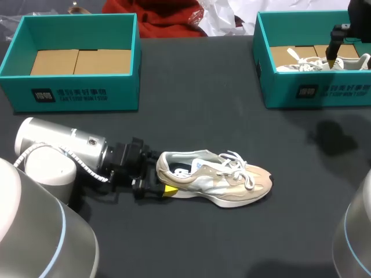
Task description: Take the shoe out of the shoebox, open the shoe tongue, remove and reinsert the insole, then place the shoe into the shoebox
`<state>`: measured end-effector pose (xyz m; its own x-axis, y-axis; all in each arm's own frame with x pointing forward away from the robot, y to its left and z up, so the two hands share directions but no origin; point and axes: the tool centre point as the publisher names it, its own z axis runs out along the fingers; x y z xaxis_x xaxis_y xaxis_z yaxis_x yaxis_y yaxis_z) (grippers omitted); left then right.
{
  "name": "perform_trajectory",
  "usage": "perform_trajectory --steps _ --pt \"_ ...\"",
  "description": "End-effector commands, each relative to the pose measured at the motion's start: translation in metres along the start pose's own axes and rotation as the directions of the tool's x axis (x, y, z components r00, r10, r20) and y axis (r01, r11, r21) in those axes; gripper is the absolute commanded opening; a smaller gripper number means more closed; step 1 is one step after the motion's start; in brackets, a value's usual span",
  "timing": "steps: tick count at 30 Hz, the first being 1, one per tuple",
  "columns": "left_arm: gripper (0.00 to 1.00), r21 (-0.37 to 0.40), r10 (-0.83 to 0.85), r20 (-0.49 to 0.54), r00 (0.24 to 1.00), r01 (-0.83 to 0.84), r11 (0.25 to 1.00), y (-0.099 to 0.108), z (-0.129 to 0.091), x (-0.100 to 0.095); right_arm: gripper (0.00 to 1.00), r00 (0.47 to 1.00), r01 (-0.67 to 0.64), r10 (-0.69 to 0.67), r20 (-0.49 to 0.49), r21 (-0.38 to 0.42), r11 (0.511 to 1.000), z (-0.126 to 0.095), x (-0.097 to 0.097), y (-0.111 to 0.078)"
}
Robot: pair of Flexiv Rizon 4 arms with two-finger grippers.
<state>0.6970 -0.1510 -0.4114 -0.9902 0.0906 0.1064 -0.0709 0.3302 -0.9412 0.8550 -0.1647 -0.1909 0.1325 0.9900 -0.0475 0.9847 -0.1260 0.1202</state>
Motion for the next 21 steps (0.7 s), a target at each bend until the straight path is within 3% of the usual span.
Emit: perform_trajectory --steps 1,7,21 --pt "0.0 -0.001 0.0 0.0 1.0 0.0 1.0 0.003 0.004 0.0 1.0 0.997 -0.04 0.039 0.061 0.018 0.999 -0.004 0.027 -0.011" --pt "0.0 -0.001 0.0 0.0 1.0 0.0 1.0 0.003 0.004 0.0 1.0 0.996 -0.069 0.069 0.057 -0.011 0.998 -0.023 0.059 -0.045" --pt "0.0 -0.001 0.0 0.0 1.0 0.0 1.0 0.003 0.004 0.0 1.0 0.99 -0.012 0.02 0.137 -0.065 0.998 -0.049 0.177 -0.123"
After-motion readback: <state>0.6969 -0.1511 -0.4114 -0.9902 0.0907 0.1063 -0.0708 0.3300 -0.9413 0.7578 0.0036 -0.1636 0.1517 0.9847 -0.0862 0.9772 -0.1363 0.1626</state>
